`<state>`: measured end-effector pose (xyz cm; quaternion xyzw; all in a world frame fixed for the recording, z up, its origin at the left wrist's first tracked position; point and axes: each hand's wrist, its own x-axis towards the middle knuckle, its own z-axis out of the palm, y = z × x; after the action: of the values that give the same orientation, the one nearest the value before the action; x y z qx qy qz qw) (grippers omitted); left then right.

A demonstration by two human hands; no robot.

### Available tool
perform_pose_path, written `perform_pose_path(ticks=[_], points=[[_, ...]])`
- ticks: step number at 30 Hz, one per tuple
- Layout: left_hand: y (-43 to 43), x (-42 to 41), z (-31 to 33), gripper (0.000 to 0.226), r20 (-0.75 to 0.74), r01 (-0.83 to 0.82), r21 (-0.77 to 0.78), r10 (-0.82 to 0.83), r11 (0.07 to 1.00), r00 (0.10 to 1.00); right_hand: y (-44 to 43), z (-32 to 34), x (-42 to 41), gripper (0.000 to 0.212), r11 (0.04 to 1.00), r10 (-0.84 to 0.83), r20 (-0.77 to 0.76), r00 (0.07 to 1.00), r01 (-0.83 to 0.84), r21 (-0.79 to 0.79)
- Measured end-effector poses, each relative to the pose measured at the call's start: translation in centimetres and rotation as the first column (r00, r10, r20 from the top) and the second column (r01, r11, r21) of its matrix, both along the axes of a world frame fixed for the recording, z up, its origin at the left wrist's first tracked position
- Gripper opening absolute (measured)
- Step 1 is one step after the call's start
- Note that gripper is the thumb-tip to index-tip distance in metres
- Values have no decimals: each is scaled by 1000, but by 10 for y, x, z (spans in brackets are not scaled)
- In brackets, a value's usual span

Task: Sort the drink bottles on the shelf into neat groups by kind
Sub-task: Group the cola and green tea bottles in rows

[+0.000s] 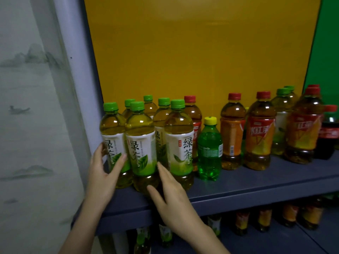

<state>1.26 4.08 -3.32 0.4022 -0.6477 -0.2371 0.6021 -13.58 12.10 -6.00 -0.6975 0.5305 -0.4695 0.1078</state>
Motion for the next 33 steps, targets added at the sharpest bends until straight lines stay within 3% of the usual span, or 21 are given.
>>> perform_pose_path(ticks=[4,8,13,18,23,26,29,31,33], points=[[25,-16,-5,44,20,-286,-273,303,918,953,27,-1,-35,39,999,37,34,999,-36,-22],[52,-51,-6,20,-7,-211,-416,229,885,973,48,4,-81,23,997,-8,119,993,17,-75],[82,-114,-6,15,65,-93,-491,144,866,987,63,14,-156,23,973,-136,265,954,180,-147],[90,-183,-22,36,175,45,-365,21,930,984,57,25,-241,20,893,-280,396,874,389,-227],[74,-218,-36,69,167,-134,-235,176,963,970,26,35,-299,23,884,-343,338,877,423,-199],[64,-223,-34,79,160,-143,-86,156,986,975,3,41,-317,33,934,-289,276,917,333,-131],[58,-225,-30,77,150,-152,-4,151,988,977,-18,47,-327,44,989,-146,362,921,142,39],[57,-226,-28,76,137,-150,15,146,989,980,-31,49,-332,48,989,-55,465,884,-15,145],[58,-228,-26,75,118,-120,46,114,992,986,-43,49,-336,51,968,21,623,782,-171,183]])
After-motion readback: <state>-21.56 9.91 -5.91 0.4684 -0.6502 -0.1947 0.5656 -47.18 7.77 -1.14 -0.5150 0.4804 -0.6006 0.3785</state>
